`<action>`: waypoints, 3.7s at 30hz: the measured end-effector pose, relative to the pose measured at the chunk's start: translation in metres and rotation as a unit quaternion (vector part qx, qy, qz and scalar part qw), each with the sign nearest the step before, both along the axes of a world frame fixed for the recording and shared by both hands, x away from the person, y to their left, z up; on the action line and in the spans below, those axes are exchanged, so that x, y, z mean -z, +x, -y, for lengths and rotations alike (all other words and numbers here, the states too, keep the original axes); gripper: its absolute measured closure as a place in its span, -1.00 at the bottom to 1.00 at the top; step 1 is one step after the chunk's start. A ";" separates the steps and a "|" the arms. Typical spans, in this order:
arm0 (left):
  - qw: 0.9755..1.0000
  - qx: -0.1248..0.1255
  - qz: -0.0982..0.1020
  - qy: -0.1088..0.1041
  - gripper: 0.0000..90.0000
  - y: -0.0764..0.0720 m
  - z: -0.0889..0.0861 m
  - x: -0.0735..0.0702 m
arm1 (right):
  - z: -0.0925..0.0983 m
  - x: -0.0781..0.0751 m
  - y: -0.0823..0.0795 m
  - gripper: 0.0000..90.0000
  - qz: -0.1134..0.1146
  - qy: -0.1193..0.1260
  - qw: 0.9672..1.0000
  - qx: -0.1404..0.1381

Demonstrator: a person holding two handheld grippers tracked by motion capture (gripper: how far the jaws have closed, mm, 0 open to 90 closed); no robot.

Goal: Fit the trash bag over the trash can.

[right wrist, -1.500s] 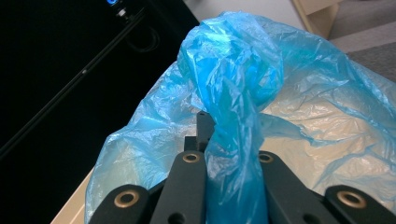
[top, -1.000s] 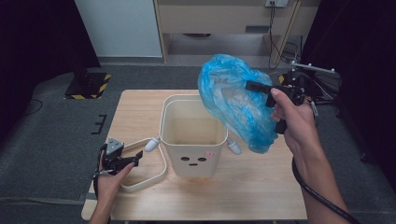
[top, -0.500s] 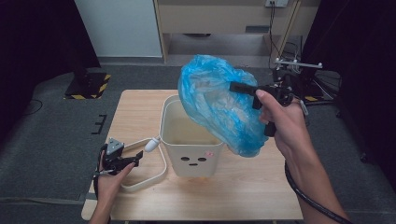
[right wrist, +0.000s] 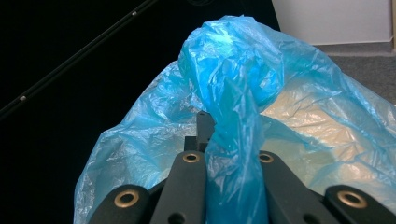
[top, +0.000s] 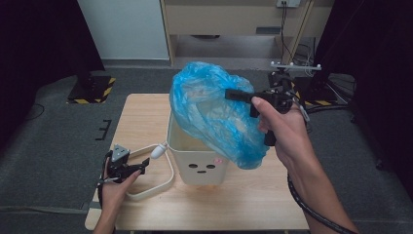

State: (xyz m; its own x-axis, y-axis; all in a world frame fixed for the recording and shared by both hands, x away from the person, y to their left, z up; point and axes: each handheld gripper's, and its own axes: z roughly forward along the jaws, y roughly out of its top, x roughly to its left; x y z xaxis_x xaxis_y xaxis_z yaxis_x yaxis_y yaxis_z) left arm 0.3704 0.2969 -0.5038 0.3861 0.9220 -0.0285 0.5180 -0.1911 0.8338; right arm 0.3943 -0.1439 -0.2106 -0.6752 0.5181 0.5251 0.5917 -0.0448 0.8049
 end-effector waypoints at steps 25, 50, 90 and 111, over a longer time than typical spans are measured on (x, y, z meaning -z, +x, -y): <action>1.000 0.002 -0.001 0.002 -0.76 0.000 -0.001 0.000 | -0.049 -0.004 -0.001 0.97 -0.015 -0.031 0.999 -0.028; 1.000 0.004 -0.001 0.004 -0.76 0.000 -0.001 -0.001 | -0.073 0.001 -0.013 0.97 -0.010 -0.060 0.996 -0.063; 1.000 0.002 0.001 0.002 -0.76 0.000 -0.001 -0.001 | -0.088 0.015 -0.023 0.96 -0.008 -0.105 0.990 -0.089; 1.000 0.001 0.002 0.001 -0.76 0.000 -0.001 -0.001 | -0.098 0.021 -0.030 0.96 -0.021 -0.110 0.987 -0.113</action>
State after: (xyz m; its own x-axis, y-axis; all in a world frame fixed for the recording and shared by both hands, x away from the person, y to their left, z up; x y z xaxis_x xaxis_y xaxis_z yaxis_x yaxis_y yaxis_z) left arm 0.3704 0.2981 -0.5027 0.3885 0.9211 -0.0245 0.5142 -0.1946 0.8353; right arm 0.3646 -0.0456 -0.2316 -0.7669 0.4608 0.4467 0.5994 0.2655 0.7551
